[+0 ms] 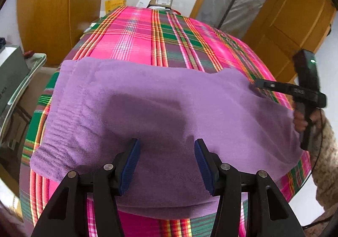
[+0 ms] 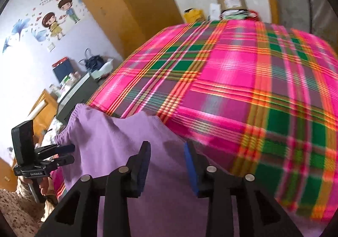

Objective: Fold clothes

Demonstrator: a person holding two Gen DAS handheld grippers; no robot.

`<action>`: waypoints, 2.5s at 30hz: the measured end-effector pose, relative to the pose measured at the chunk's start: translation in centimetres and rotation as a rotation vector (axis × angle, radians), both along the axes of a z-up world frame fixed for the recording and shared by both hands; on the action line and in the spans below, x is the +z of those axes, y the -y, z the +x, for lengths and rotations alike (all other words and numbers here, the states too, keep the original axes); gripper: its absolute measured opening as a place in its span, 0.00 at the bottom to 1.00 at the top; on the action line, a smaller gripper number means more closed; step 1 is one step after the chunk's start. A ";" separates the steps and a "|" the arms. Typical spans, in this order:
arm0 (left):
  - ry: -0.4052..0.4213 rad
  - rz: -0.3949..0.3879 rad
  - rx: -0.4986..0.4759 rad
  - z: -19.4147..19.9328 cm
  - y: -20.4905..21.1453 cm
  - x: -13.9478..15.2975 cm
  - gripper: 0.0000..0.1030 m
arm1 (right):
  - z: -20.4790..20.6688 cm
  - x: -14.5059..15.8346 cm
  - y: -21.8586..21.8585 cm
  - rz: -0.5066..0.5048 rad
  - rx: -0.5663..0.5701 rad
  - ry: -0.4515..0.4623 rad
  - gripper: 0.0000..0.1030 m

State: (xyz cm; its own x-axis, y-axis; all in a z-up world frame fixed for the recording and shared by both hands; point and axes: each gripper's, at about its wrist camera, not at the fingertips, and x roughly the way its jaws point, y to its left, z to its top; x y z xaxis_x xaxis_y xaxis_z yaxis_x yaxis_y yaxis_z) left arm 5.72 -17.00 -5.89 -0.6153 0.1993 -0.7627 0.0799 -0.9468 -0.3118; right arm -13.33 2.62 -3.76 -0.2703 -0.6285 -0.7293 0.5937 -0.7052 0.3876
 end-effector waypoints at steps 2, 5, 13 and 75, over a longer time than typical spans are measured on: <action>-0.004 0.003 -0.005 0.1 0.0 0.0 0.55 | -0.6 -0.4 0.9 -0.012 0.053 0.012 0.37; -0.011 0.004 -0.014 0.1 -0.2 -0.1 0.59 | -1.8 -1.2 2.0 0.024 0.065 0.031 0.37; -0.020 0.000 -0.025 -0.3 -0.5 -0.2 0.66 | -0.9 -0.9 1.9 -0.077 0.155 0.080 0.11; -0.044 -0.032 -0.022 2.0 -1.2 -0.1 0.71 | -5.1 -2.3 1.1 -0.043 -0.049 0.227 0.26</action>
State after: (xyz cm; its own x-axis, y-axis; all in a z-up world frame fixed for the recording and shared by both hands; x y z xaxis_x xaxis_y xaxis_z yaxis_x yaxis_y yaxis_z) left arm 7.73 -15.80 -5.99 -0.6442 0.1891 -0.7412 0.0462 -0.9576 -0.2844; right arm -18.40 1.53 -6.05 -0.1333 -0.6503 -0.7479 0.4531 -0.7111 0.5376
